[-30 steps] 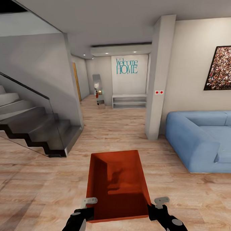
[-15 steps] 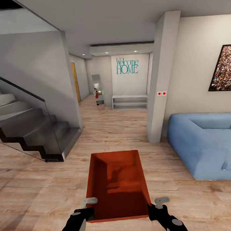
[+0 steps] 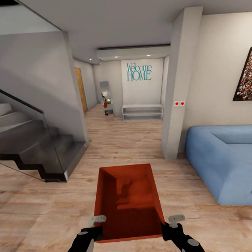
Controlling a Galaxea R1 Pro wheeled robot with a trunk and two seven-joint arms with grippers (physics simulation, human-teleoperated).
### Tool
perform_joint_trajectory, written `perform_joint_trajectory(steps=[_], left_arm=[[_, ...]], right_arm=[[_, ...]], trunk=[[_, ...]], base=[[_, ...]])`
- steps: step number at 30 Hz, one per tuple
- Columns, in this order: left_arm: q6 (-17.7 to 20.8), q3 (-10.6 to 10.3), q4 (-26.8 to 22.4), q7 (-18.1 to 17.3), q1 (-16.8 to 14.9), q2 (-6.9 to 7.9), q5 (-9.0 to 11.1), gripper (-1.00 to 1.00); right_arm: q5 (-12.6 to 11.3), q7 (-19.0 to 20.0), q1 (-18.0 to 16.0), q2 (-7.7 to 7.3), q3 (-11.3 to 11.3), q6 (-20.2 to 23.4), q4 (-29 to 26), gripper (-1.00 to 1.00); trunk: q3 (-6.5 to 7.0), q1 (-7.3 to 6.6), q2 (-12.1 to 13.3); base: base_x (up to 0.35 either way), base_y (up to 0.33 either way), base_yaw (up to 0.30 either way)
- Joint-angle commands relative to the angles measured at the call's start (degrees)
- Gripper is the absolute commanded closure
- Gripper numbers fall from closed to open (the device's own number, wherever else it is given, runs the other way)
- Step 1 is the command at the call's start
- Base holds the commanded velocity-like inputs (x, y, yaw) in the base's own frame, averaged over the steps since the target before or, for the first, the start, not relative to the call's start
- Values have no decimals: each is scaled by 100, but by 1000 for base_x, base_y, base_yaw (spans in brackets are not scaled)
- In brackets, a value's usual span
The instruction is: Move the two storage containers from the living room to the garage. In the garage, place one container on the floor and stack the other container on top of it (either order is fine).
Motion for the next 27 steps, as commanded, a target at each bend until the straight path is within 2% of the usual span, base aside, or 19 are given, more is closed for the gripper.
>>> perform_joint_trajectory(steps=[1,27], left_arm=[[53,157,-12,80,-5,18,-156,100],[52,157,-12,80,-5,27,-163,100]], right_arm=[[70,17,2,-13,84,24,-13,100],[70,16,2,-13,84,24,-7,100]], trunk=[[-4,6,-6],[-4,6,-6]], base=[[320,0,0],[320,0,0]])
